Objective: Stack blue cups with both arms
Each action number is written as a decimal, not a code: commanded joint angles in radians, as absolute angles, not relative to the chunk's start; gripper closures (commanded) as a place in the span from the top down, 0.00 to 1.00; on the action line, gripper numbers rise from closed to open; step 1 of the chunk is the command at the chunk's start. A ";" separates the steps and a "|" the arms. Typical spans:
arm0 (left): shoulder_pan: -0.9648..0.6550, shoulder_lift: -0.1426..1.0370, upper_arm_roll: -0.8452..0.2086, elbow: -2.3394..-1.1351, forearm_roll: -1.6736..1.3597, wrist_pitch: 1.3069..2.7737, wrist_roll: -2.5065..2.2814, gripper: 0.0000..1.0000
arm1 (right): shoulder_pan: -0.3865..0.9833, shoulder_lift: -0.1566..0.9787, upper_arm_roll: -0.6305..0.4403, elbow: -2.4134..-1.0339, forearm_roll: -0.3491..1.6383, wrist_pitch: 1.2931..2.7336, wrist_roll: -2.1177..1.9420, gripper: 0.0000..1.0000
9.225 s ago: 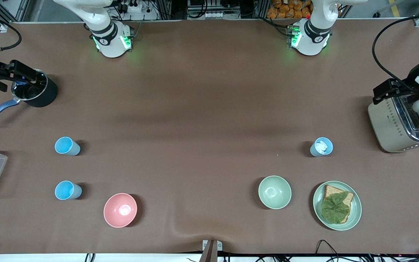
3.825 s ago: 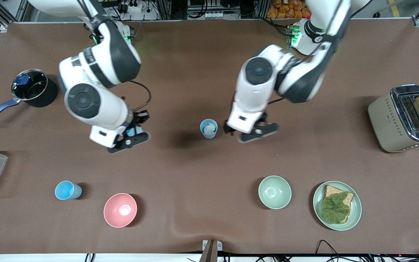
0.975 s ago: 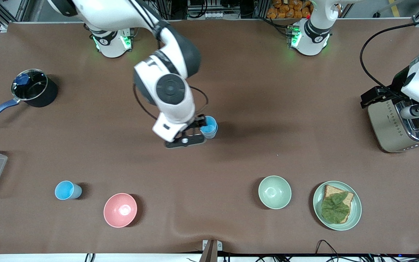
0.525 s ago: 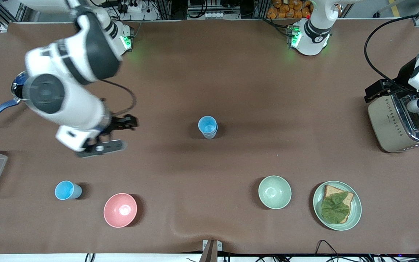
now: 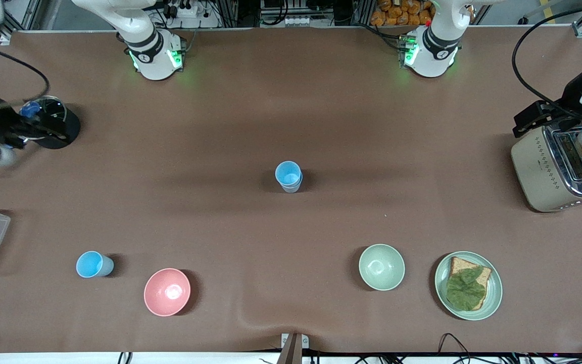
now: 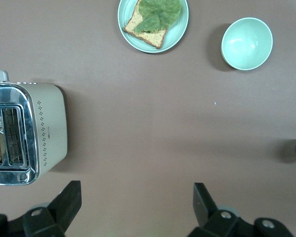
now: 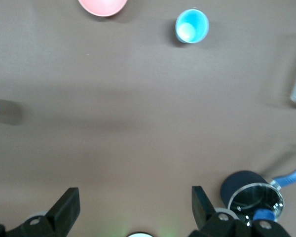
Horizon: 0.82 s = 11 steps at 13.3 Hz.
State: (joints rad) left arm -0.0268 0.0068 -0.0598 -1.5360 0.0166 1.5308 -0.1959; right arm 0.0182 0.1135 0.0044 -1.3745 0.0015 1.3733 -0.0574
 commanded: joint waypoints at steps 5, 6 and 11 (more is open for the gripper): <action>-0.026 0.012 -0.055 -1.514 -0.003 1.505 -0.178 1.00 | -0.037 0.026 -0.034 -1.578 0.003 1.554 -0.161 1.00; -0.026 0.012 -0.055 -1.514 -0.002 1.505 -0.178 1.00 | -0.037 0.026 -0.034 -1.583 0.003 1.560 -0.161 1.00; -0.023 0.012 -0.055 -1.514 -0.005 1.505 -0.179 1.00 | -0.037 0.020 -0.035 -1.582 -0.002 1.549 -0.161 1.00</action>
